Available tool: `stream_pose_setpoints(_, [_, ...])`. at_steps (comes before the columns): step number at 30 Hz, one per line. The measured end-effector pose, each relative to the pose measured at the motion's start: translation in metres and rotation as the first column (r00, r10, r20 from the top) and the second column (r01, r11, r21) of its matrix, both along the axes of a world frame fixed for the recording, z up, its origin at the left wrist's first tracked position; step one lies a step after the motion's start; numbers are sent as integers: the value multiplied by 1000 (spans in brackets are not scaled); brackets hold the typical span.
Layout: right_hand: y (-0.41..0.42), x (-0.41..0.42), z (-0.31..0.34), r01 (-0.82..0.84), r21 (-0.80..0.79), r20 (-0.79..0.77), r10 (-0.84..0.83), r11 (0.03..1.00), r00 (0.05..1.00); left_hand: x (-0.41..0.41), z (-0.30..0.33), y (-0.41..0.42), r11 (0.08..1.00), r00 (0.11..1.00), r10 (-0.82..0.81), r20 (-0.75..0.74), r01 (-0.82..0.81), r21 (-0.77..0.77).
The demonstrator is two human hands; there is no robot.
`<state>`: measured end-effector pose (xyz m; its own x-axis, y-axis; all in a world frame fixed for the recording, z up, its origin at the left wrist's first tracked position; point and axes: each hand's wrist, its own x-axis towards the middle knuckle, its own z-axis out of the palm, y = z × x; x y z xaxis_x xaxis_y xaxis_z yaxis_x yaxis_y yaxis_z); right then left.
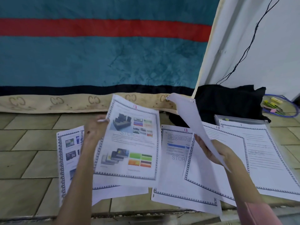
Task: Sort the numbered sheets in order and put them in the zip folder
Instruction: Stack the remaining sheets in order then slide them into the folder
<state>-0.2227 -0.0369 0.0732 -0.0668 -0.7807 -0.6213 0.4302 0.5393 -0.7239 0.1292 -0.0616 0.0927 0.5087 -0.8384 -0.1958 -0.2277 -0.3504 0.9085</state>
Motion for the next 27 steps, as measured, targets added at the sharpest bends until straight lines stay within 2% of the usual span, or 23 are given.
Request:
stream_pose_setpoints(2, [-3, -1, -6, 25, 45, 84, -28, 999, 996, -20, -17, 2, 999, 999, -17, -43, 19, 40])
stream_pose_setpoints(4, [-8, -8, -18, 12, 46, 7, -12, 999, 1000, -41, -35, 5, 993, 986, -94, -138, 103, 63])
stream_pose_setpoints(6, [-8, -9, -28, -58, 3, -132, 58, 998, 990, -61, -49, 10, 976, 983, -167, -76, 176, 130])
stream_pose_setpoints(8, [-6, -9, -38, -147, -19, -347, 131, 989, 929, -76, -60, 13, 972, 985, -169, -35, 172, 158])
stream_pose_setpoints(10, [-5, -9, -44, -167, -26, -593, 120, 986, 796, -84, -65, 14, 972, 981, -177, -83, 187, 140])
stream_pose_setpoints(13, [-3, -5, -49, -213, -14, -851, 100, 977, 515, -85, -65, 12, 962, 974, -220, -57, 227, 152])
stream_pose_setpoints(15, [0, -5, -52, -218, -6, -922, 79, 976, 380, -82, -66, 12, 949, 961, -277, -3, 274, 157])
stream_pose_setpoints(16, [1, -4, -52, -205, -2, -936, 70, 979, 344, -79, -65, 12, 949, 958, -285, 28, 278, 149])
stream_pose_setpoints(19, [4, -2, -52, -184, 22, -944, 81, 983, 320, -56, -64, 18, 977, 973, -197, 123, 184, 111])
stream_pose_setpoints(20, [4, 1, -51, -174, 29, -958, 77, 984, 276, -42, -63, 23, 985, 967, -157, 199, 139, 99])
stream_pose_setpoints(22, [0, 11, -49, -178, -15, -997, -1, 984, 75, -12, -66, 34, 990, 922, -95, 375, 47, 134])
stream_pose_setpoints(23, [-2, 22, -45, -214, -71, -997, -67, 974, 28, 3, -70, 38, 984, 897, -66, 438, -14, 177])
stream_pose_setpoints(24, [-4, 39, -40, -276, -128, -991, -112, 953, 73, 16, -73, 41, 971, 880, -45, 472, -71, 226])
stream_pose_setpoints(25, [-4, 60, -34, -360, -193, -972, -128, 913, 198, 26, -75, 44, 956, 874, -37, 484, -110, 271])
stream_pose_setpoints(26, [-3, 86, -28, -454, -235, -945, -93, 859, 315, 32, -78, 44, 946, 877, -32, 480, -128, 297])
stream_pose_setpoints(27, [-3, 113, -26, -548, -243, -924, -19, 801, 382, 36, -80, 43, 945, 884, -37, 466, -121, 305])
